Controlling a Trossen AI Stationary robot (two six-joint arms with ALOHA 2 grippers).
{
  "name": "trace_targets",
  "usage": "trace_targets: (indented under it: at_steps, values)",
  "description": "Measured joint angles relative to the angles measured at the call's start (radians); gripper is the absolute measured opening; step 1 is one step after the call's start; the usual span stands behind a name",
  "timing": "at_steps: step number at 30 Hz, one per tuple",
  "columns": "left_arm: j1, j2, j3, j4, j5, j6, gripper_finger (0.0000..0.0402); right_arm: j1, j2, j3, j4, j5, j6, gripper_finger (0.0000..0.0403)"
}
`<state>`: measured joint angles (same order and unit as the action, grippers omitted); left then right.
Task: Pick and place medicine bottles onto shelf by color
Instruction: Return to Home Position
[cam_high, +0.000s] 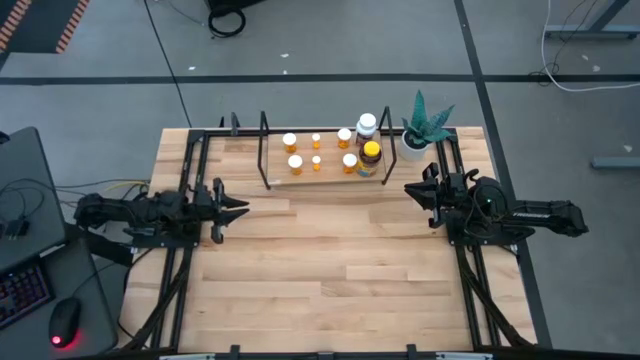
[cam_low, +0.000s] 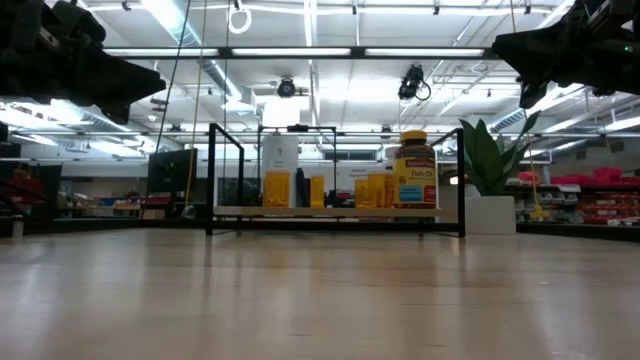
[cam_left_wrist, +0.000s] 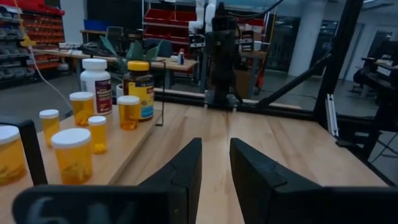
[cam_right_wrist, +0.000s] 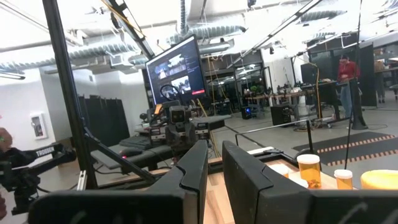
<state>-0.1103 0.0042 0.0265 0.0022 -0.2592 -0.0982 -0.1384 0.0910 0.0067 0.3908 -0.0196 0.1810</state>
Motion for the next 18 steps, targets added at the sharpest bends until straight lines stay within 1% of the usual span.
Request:
trace_targets:
  at_steps: [9,18]
  values:
    - [0.000,0.002,0.000,0.007,-0.002,0.005,0.0098,0.000,0.000,0.000,0.000,0.000,0.000,0.0057]
    - [0.000,0.002,-0.004,0.042,-0.004,0.005,0.0090,0.000,0.000,0.000,0.000,0.000,0.000,0.0057]
